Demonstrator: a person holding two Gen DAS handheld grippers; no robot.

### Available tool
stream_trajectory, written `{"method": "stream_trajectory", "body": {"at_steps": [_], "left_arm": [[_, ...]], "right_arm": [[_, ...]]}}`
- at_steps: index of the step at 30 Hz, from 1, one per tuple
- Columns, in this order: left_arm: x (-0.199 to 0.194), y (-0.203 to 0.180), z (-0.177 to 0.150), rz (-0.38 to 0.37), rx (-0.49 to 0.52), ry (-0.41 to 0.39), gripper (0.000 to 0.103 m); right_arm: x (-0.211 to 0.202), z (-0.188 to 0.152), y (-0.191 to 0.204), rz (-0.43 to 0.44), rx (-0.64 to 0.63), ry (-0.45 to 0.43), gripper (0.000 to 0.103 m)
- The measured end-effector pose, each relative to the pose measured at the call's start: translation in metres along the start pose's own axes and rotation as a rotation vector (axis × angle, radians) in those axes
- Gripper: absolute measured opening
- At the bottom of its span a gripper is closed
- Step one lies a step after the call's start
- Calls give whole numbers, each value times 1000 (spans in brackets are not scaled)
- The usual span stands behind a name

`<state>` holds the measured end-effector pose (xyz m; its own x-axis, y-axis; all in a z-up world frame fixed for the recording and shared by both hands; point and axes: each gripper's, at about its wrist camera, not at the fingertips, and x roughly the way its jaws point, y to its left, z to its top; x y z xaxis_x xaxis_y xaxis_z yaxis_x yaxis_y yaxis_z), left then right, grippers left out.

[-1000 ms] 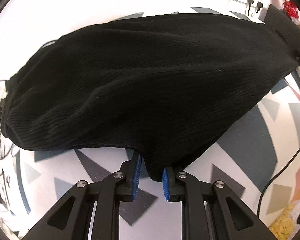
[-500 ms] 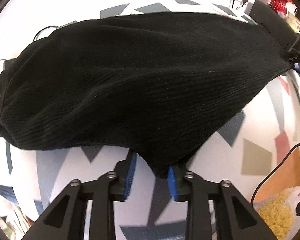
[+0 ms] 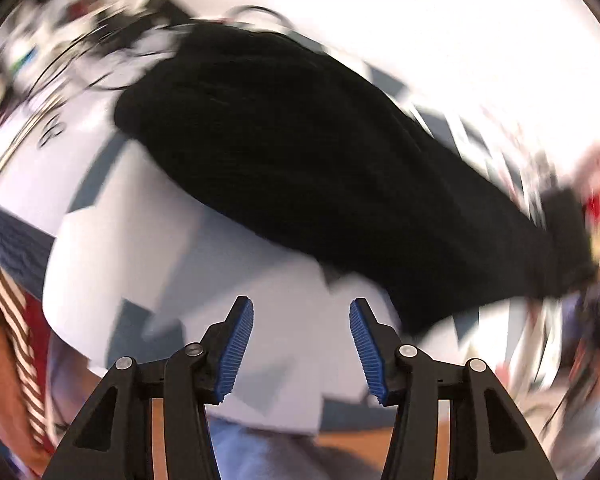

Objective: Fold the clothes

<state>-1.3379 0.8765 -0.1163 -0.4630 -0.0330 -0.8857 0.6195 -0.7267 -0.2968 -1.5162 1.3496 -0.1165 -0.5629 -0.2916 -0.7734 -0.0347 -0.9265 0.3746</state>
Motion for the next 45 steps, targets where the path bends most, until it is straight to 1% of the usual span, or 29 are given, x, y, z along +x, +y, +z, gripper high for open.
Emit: {"method": "stream_trajectory", "body": {"at_steps": [3, 6, 9, 13, 14, 16, 21, 24, 25, 26, 31, 34, 35, 37, 45], "left_arm": [[3, 35, 16, -13, -84, -18, 50], [6, 70, 33, -25, -169, -37, 50], [3, 93, 45, -28, -169, -53, 50], [5, 110, 53, -40, -152, -45, 50], [9, 112, 54, -52, -154, -32, 50], [15, 117, 55, -76, -164, -21, 50], [29, 125, 59, -120, -179, -1, 50], [34, 122, 65, -108, -132, -9, 50], [35, 121, 67, -103, -117, -13, 50], [36, 120, 69, -99, -104, -16, 50], [38, 126, 71, -129, -124, -13, 50], [36, 130, 70, -148, -125, -6, 50], [36, 131, 70, -154, -126, -3, 50], [36, 134, 70, -165, -127, 3, 50], [36, 138, 69, -170, -99, 6, 50]], "right_arm": [[10, -49, 65, 71, -212, 55, 89], [20, -106, 133, 140, -458, 94, 89], [25, -166, 198, 202, -692, 116, 89], [37, -217, 241, 260, -767, 173, 89], [43, -224, 246, 275, -748, 204, 88], [50, -235, 248, 272, -693, 244, 85], [53, -253, 248, 237, -628, 273, 73], [55, -259, 258, 217, -641, 244, 59], [55, -260, 260, 209, -650, 239, 47], [56, -262, 262, 201, -659, 234, 43], [56, -265, 268, 166, -684, 217, 42], [46, -263, 273, 188, -666, 204, 41], [46, -262, 273, 192, -662, 203, 39], [48, -261, 273, 201, -655, 201, 37], [53, -258, 273, 235, -625, 191, 36]]}}
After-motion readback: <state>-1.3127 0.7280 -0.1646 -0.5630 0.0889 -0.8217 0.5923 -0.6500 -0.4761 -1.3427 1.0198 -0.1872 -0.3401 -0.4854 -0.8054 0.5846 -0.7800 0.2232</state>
